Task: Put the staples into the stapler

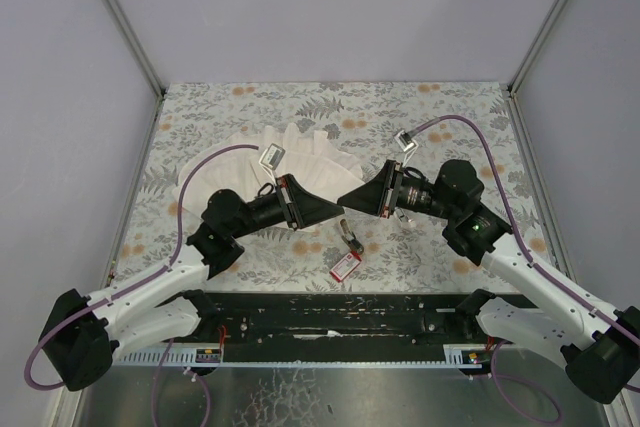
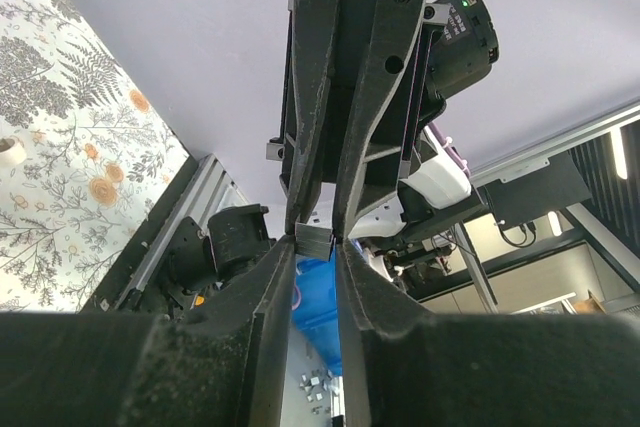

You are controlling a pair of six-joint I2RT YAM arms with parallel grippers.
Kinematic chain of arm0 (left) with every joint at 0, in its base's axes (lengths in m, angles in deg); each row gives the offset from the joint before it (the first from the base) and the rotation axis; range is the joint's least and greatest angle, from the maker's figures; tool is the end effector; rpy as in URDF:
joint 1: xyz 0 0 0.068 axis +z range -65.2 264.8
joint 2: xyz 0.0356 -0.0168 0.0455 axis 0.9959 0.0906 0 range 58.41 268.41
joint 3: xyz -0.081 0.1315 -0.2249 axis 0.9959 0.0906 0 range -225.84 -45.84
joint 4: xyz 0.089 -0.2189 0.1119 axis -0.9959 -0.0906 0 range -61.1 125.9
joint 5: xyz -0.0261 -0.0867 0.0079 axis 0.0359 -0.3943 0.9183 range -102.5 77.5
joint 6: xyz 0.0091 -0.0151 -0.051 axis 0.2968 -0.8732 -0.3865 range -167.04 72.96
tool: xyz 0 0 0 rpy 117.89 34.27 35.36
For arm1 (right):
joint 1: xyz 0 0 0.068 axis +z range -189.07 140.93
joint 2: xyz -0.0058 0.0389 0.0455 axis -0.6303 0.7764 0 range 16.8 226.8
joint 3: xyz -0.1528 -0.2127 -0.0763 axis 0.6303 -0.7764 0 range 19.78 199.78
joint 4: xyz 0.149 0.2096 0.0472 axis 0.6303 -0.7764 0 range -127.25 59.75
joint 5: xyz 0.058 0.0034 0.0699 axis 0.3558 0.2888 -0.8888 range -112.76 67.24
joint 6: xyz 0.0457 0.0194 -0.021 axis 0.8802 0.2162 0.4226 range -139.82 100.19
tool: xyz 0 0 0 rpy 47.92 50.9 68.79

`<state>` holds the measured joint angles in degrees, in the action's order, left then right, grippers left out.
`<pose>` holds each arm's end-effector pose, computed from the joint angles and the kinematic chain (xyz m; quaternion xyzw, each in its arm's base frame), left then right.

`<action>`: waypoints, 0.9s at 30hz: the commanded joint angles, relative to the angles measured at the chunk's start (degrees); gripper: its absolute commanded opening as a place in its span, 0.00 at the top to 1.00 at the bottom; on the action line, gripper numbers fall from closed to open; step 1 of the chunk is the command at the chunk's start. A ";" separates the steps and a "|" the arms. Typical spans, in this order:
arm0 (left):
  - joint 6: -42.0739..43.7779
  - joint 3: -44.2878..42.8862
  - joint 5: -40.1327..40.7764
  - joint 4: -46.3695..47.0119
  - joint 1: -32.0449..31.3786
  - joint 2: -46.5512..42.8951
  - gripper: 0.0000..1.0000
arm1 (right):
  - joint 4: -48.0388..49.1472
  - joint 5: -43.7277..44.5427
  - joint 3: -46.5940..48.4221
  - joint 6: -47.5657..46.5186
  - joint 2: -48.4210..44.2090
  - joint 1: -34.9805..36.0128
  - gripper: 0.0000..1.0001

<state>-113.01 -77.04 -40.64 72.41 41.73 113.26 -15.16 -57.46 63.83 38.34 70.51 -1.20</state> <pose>0.1487 -0.1619 0.3095 0.0663 0.6303 -0.7056 0.3168 0.1598 0.1498 0.3541 -0.1041 0.6709 0.6592 0.3232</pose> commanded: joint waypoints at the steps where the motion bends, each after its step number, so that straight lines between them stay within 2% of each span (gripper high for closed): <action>1: -1.08 0.37 0.03 5.66 -0.23 0.20 0.80 | 2.84 -2.54 -0.08 0.06 -0.43 0.26 0.80; 8: -1.26 1.06 -0.02 5.38 -0.17 0.52 0.85 | 2.05 -1.53 -0.64 -0.72 -1.03 0.28 0.75; 11: -1.29 1.72 0.06 4.09 -0.18 0.42 0.86 | 1.31 -0.17 -0.63 -1.44 -1.71 0.26 0.62; 18: 0.11 3.47 -0.41 -1.49 -0.18 -0.55 0.88 | -0.67 3.39 -0.66 -3.87 -3.61 0.28 0.40; 21: 4.91 2.63 0.99 -11.22 -0.17 -1.44 0.89 | -3.68 5.64 -0.46 -6.48 -4.19 0.28 0.35; 24: 11.94 -0.35 4.77 -26.39 -0.24 -0.60 0.89 | -8.11 8.89 -0.37 -10.34 -4.47 0.28 0.33; 27: 17.54 -2.26 11.55 -39.73 -1.05 2.16 0.89 | -12.38 11.84 -0.35 -14.36 -4.88 0.28 0.33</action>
<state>-105.21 -75.90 -37.25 52.96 41.67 113.22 -22.22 -50.68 62.63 30.77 66.78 -1.20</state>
